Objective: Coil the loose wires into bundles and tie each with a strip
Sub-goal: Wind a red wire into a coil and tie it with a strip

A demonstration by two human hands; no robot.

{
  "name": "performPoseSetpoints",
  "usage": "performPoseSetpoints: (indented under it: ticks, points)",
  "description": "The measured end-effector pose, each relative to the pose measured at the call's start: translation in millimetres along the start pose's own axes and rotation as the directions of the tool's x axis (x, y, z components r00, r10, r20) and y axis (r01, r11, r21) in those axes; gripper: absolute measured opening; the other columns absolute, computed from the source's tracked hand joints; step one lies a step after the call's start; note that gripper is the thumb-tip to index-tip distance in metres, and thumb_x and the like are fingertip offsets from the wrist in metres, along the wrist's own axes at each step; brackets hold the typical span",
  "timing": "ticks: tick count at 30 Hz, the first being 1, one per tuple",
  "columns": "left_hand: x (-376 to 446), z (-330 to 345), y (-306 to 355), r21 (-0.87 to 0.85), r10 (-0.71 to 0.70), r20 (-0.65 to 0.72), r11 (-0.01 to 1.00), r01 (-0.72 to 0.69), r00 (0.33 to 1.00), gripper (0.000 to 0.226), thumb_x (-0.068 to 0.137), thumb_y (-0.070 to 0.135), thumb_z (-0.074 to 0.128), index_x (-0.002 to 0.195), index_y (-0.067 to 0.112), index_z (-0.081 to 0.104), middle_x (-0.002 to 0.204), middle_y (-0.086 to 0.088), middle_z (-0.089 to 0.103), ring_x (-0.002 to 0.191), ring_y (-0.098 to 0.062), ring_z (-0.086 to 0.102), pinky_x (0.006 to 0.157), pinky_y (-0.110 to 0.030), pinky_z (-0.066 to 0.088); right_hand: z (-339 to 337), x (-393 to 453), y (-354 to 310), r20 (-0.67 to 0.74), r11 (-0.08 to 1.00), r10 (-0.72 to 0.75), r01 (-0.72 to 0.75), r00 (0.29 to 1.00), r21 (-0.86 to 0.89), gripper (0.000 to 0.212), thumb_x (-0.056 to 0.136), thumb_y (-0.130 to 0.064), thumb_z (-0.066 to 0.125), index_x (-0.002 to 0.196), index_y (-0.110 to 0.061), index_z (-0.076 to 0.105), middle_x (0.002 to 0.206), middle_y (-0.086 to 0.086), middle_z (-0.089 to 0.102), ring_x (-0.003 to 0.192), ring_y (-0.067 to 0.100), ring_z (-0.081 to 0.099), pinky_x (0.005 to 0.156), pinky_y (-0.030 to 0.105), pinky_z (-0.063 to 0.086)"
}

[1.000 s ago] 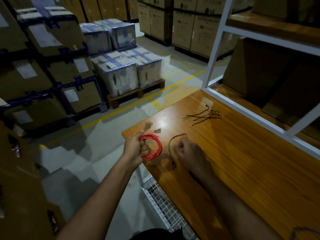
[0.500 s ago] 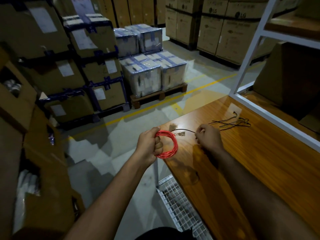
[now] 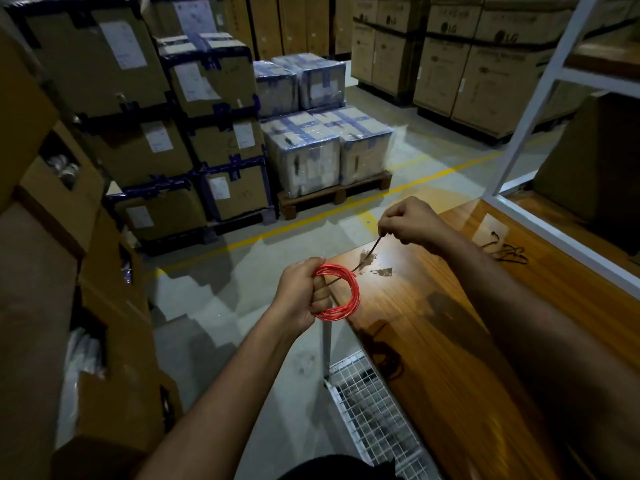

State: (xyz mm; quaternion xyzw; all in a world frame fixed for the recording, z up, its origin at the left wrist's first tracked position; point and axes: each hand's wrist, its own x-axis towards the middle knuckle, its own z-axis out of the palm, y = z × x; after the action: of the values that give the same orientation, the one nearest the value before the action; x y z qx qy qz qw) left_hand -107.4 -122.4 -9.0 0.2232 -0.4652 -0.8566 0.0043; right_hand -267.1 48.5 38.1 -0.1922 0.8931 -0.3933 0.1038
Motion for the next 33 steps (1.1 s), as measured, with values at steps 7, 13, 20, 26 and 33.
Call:
performPoseSetpoints:
  ticks: [7, 13, 20, 26, 33]
  points:
    - [-5.2, -5.2, 4.8, 0.028, -0.012, 0.053, 1.000, 0.010, 0.999, 0.020, 0.103, 0.013, 0.042, 0.086, 0.011, 0.052, 0.044, 0.005, 0.021, 0.034, -0.007, 0.016, 0.036, -0.016, 0.013, -6.0, 3.9, -25.5, 0.118, 0.996, -0.069, 0.062, 0.991, 0.058, 0.017, 0.085, -0.008, 0.064, 0.076, 0.005, 0.072, 0.059, 0.008, 0.051, 0.050, 0.015, 0.042, 0.043, 0.023, 0.036]
    - [-3.8, -1.2, 3.5, 0.226, -0.033, 0.116, 0.974, 0.006, 0.993, 0.016, 0.103, 0.018, 0.048, 0.098, 0.007, 0.058, 0.049, 0.003, 0.020, 0.039, -0.009, 0.014, 0.040, -0.019, 0.011, 24.1, -9.1, -46.8, 0.409, 0.990, -0.053, -0.005, 0.911, 0.140, 0.015, 0.087, -0.002, 0.062, 0.081, 0.010, 0.070, 0.052, 0.002, 0.043, 0.044, 0.015, 0.035, 0.045, 0.026, 0.028]
    - [1.4, -0.8, -0.7, 0.221, -0.094, 0.173, 0.974, 0.054, 0.980, 0.028, 0.104, 0.018, 0.047, 0.077, 0.018, 0.041, 0.056, 0.001, 0.019, 0.040, -0.008, 0.014, 0.039, -0.017, 0.011, 30.1, -22.2, -50.7, 0.254, 0.996, -0.056, 0.036, 0.966, 0.082, 0.025, 0.086, -0.023, 0.074, 0.091, 0.001, 0.074, 0.053, -0.001, 0.047, 0.041, 0.012, 0.038, 0.045, 0.026, 0.030]
    - [8.5, -7.0, 4.0, 0.117, -0.109, 0.095, 0.988, 0.097, 0.990, 0.028, 0.104, 0.017, 0.045, 0.077, 0.017, 0.039, 0.044, 0.005, 0.023, 0.033, -0.006, 0.016, 0.032, -0.014, 0.014, 42.0, -100.5, -34.1, 0.166, 0.921, -0.383, 0.390, 0.908, -0.010, 0.024, 0.085, -0.016, 0.071, 0.106, -0.028, 0.069, 0.077, -0.010, 0.062, 0.062, 0.005, 0.057, 0.059, 0.019, 0.047]
    - [17.7, -3.9, -6.6, 0.058, -0.212, 0.099, 0.977, 0.207, 0.972, 0.028, 0.103, 0.018, 0.047, 0.075, 0.015, 0.045, 0.043, 0.005, 0.023, 0.030, -0.006, 0.016, 0.034, -0.012, 0.011, 89.6, -136.4, -6.8, -0.097, 0.808, -0.566, 0.527, 0.819, -0.262, 0.017, 0.078, -0.025, 0.077, 0.095, -0.028, 0.074, 0.088, -0.010, 0.066, 0.068, 0.009, 0.059, 0.054, 0.032, 0.052]
